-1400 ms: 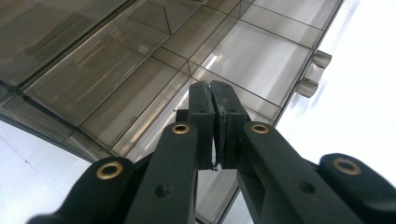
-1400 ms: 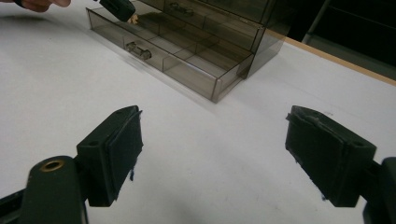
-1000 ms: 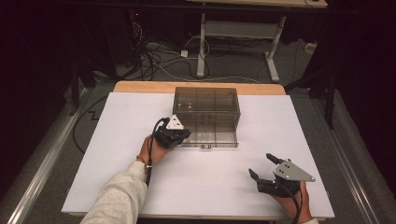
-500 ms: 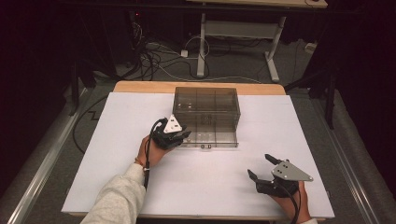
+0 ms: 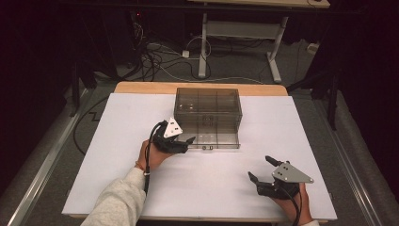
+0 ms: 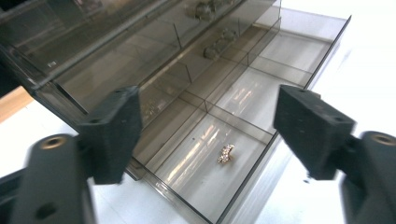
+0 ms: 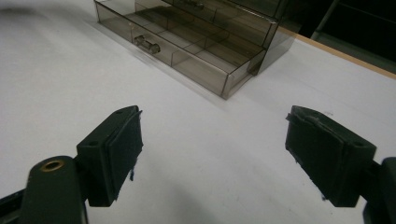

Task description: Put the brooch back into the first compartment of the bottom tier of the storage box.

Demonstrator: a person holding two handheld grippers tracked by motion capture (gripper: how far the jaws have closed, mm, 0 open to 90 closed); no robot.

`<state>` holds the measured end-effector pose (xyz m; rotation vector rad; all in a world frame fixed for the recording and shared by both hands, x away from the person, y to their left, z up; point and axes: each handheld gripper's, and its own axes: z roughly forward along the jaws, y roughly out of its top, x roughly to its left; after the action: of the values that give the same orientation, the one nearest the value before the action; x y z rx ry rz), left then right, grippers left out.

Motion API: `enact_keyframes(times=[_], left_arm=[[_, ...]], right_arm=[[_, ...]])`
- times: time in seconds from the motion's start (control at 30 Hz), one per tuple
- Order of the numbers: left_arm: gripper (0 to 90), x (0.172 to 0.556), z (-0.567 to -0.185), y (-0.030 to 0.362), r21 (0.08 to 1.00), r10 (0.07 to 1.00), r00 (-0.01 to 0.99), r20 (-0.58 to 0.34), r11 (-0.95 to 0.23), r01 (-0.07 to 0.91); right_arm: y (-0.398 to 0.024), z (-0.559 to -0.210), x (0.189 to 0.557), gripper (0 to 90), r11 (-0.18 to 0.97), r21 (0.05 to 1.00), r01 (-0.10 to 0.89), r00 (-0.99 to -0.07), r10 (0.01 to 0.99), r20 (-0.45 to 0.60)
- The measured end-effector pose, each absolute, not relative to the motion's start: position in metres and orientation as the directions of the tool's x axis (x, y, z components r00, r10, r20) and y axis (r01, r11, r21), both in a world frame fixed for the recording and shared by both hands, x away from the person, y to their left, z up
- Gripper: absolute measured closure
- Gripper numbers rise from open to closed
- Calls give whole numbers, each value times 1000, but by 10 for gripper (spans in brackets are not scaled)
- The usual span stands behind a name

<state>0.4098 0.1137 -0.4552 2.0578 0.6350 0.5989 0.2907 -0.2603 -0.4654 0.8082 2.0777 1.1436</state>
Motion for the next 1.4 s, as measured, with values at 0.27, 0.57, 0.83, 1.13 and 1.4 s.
enact_keyframes(times=[0.27,0.57,0.83,1.13,1.4], left_arm=[[198,401,-450,110,860,614,766,192,-481,171],[198,391,-446,108,864,599,773,209,-484,141],[199,383,-441,109,869,598,767,232,-482,113],[198,374,-435,111,872,581,776,245,-482,85],[198,365,-432,110,868,560,786,261,-493,63]], right_arm=[[-258,-465,289,187,445,873,202,-637,737,-228],[-256,-463,288,187,452,871,190,-647,725,-235],[-255,-462,287,187,448,874,189,-648,725,-232],[-255,-462,286,186,450,873,187,-648,724,-234],[-253,-462,286,187,453,873,182,-655,718,-236]])
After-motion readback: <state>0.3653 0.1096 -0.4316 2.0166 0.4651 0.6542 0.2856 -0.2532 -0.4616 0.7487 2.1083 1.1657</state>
